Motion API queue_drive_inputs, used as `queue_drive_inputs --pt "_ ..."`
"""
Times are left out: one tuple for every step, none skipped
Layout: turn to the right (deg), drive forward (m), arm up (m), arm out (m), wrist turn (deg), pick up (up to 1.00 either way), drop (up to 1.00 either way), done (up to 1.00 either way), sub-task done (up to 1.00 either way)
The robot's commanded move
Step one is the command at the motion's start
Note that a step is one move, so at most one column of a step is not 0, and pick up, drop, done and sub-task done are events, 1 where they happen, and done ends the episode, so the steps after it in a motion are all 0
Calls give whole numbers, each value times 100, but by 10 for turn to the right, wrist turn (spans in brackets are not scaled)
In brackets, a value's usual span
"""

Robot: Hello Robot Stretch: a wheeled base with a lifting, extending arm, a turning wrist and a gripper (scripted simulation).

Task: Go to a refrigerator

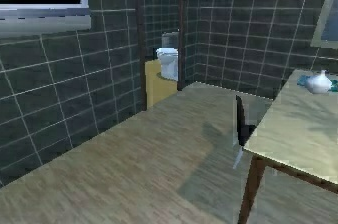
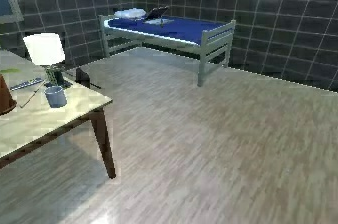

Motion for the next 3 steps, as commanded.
queue_drive_inputs --pt "0 95 0 0 0 0 0 0 0" --pt "30 0 0 0 0 0 0 0 0" --pt "-450 0 0 0 0 0 0 0 0"
